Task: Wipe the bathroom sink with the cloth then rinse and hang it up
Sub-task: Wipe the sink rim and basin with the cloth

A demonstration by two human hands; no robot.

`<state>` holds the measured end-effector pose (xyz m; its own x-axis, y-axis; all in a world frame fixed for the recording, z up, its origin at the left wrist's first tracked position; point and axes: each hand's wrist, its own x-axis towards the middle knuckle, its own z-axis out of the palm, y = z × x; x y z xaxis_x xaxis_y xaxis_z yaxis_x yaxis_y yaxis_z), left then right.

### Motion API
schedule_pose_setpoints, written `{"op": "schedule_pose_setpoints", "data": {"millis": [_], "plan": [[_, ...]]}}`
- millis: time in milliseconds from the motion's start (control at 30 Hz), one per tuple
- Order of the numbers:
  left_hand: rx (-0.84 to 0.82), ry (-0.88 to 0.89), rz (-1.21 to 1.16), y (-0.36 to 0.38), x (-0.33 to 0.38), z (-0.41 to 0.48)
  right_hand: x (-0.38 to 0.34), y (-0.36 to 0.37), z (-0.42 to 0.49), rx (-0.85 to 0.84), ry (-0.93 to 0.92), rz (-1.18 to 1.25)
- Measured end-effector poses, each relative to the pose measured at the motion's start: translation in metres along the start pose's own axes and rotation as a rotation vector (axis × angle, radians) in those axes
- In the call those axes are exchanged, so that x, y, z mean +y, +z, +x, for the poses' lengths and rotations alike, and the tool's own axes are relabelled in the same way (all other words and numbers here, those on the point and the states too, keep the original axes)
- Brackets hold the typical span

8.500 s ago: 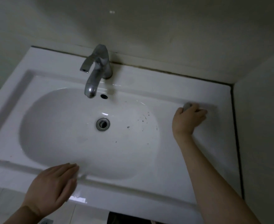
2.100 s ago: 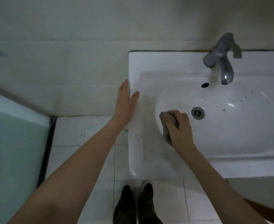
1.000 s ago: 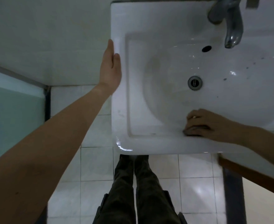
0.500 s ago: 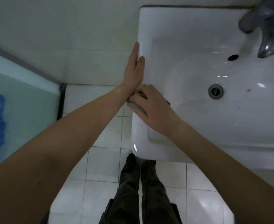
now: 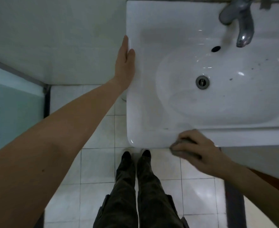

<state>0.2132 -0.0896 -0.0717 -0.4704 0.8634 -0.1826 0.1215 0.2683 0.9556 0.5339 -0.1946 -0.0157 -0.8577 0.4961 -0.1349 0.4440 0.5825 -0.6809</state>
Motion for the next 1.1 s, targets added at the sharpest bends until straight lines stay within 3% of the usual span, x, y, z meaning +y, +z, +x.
{"op": "schedule_pose_setpoints", "data": {"millis": [100,167,333,400,567,667,733,800,867,933,1100], "plan": [[0.009,0.027,0.019,-0.001,-0.002,0.001,0.020,-0.040,-0.015,0.302,0.364,0.186],[0.019,0.024,0.031,0.000,-0.003,0.002,0.038,-0.062,-0.003,0.322,0.458,0.155],[0.047,0.024,-0.001,0.002,-0.008,0.004,0.057,-0.055,0.066,-0.314,0.362,0.091],[0.053,0.024,-0.031,0.003,-0.011,0.005,0.048,-0.036,0.082,-0.357,0.250,0.098],[0.042,0.039,-0.033,0.002,-0.010,0.009,0.019,0.001,0.114,-0.219,0.010,0.186],[0.054,0.028,-0.044,0.003,-0.008,0.007,0.011,0.024,0.116,-0.098,-0.040,0.163],[0.053,0.026,-0.028,0.003,-0.007,0.007,0.016,0.032,0.115,0.126,0.067,0.158],[0.066,0.036,-0.013,0.003,-0.007,0.007,0.023,0.021,0.122,0.416,0.283,0.306],[0.070,0.041,-0.024,0.004,-0.008,0.007,0.031,-0.004,0.128,0.553,0.424,0.487],[0.061,0.029,-0.040,0.004,-0.009,0.007,0.042,-0.029,0.119,0.458,0.430,0.441],[0.064,0.008,-0.076,0.004,-0.007,0.008,0.047,-0.036,0.096,-0.150,0.151,0.237]]}}
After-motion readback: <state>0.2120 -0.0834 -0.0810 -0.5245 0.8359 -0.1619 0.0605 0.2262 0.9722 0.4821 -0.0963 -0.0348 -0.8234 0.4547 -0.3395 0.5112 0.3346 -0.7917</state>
